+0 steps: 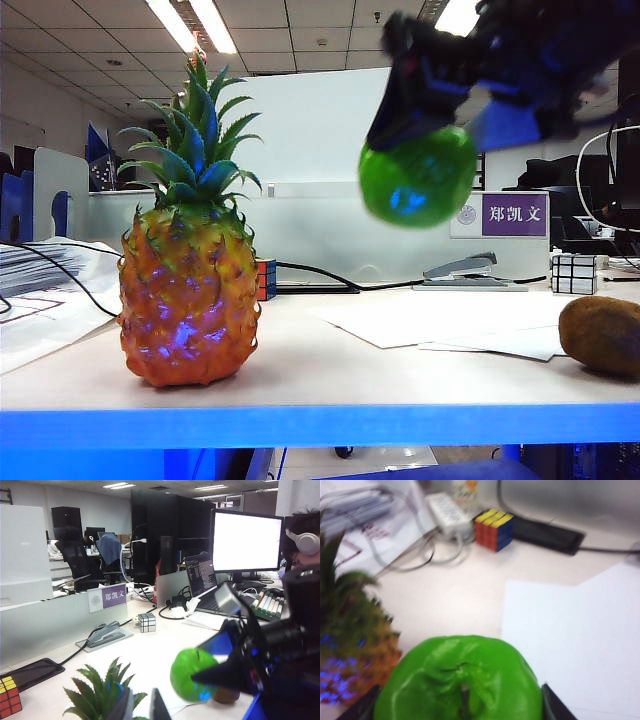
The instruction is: Arrange all the fruits from large to small from left to right in a row.
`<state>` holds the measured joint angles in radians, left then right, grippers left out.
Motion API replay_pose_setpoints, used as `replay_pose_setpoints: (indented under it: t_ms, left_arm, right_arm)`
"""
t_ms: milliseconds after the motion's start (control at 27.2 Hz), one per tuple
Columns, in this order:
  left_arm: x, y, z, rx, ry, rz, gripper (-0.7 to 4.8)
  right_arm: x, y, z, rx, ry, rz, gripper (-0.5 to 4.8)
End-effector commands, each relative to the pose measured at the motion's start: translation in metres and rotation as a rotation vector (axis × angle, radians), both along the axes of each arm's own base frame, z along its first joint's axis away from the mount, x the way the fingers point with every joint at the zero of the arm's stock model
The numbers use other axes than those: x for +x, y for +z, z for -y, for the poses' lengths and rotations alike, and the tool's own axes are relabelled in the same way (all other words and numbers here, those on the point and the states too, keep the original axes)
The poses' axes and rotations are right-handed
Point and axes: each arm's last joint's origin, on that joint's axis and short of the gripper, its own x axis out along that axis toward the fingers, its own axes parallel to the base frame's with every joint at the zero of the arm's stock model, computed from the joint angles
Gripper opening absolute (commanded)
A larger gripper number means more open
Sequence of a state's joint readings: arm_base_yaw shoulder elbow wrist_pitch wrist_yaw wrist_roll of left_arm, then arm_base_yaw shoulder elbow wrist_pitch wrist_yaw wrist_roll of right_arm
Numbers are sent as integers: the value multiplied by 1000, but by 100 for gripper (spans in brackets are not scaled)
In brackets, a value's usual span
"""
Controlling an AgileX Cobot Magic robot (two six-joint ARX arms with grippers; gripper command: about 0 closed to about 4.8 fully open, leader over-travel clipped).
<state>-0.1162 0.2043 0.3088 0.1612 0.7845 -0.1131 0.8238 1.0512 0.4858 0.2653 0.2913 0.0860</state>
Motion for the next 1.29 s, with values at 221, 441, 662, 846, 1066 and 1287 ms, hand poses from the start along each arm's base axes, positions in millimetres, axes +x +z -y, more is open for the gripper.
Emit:
replay_pose_setpoints:
  t_ms: [221,441,662,846,1066,1287]
  left_arm:
    - [0,1,0,-3,-2,11,58]
    - [0,1,0,-3,0,11,58]
    - [0,1,0,-3,0,11,58]
    - [0,2,0,-3,-1,11,58]
    - [0,1,0,-3,0,11,58]
    - [0,1,0,-3,-1,11,58]
  right_arm:
    - [11,-26,-15,-49,6,-71,-1]
    - [19,-45,-23,-90,4,-109,-1]
    - [20,-60,-25,-125,1,-152,-1]
    - [16,-70,-20,-102,-18,-177,-1]
    - [16,-69,-20,-90,-18,-171,52]
    - [17,-67,-21,-69,-17,-163,397]
